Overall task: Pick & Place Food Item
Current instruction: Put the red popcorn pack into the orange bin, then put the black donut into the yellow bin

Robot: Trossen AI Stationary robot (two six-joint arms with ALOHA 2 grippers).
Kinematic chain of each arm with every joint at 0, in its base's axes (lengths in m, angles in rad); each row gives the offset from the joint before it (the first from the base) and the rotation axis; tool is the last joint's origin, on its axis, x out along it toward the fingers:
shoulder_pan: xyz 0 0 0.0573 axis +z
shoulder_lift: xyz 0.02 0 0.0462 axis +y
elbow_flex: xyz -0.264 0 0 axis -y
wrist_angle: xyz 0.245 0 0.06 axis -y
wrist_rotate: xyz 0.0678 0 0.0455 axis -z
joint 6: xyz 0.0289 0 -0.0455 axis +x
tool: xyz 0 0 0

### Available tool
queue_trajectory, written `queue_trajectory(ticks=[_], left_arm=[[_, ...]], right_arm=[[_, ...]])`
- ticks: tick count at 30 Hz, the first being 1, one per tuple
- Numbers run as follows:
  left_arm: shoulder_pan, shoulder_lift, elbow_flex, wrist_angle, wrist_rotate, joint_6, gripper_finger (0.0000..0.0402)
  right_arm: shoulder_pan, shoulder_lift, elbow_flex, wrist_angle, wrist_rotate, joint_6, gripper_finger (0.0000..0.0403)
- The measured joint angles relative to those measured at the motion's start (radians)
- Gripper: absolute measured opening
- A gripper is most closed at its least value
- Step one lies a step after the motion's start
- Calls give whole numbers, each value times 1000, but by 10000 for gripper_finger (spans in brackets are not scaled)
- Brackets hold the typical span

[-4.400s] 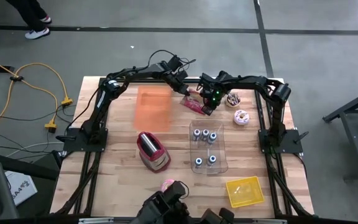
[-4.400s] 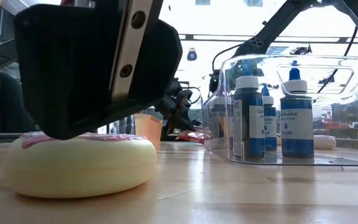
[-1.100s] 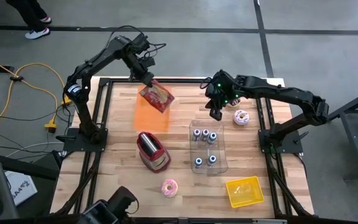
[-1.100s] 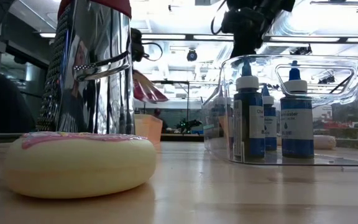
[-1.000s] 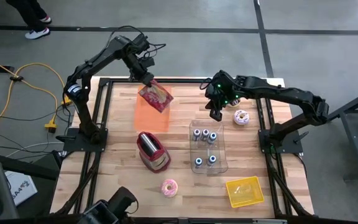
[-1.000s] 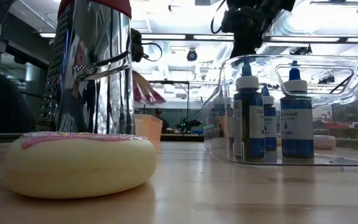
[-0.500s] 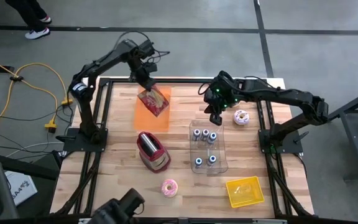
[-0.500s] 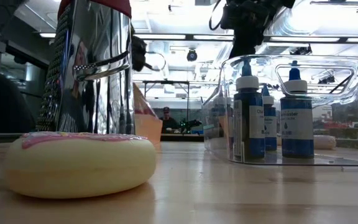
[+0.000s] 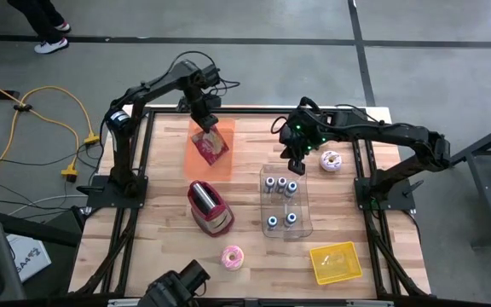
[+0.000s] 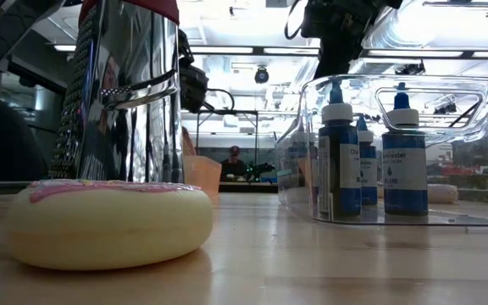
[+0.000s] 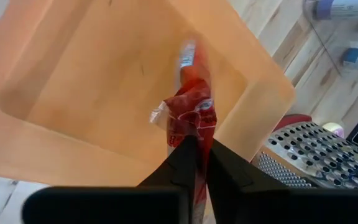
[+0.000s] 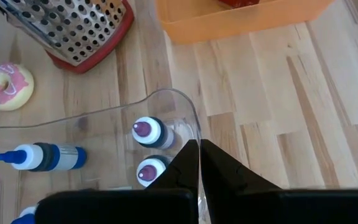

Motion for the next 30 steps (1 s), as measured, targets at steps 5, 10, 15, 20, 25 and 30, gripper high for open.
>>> queue_trajectory(ticks=[5,10,15,20,25,30], left_arm=[[-1,0,0,14,-7,25,64],[-2,0,0,44,-62,26,97],[-2,0,0,103,-146,31,108],[-2,0,0,152,-165,58,108],[-2,0,0,185,-166,67,108],[-2,-1,1,212,-166,77,108]], right_arm=[[0,0,0,-1,-1,0,3],[0,0,0,-9,-1,0,3],[0,0,0,-14,-2,0,3],[0,0,0,-15,-2,1,3],[0,0,0,-14,-1,1,3],[0,0,0,-14,0,1,3]])
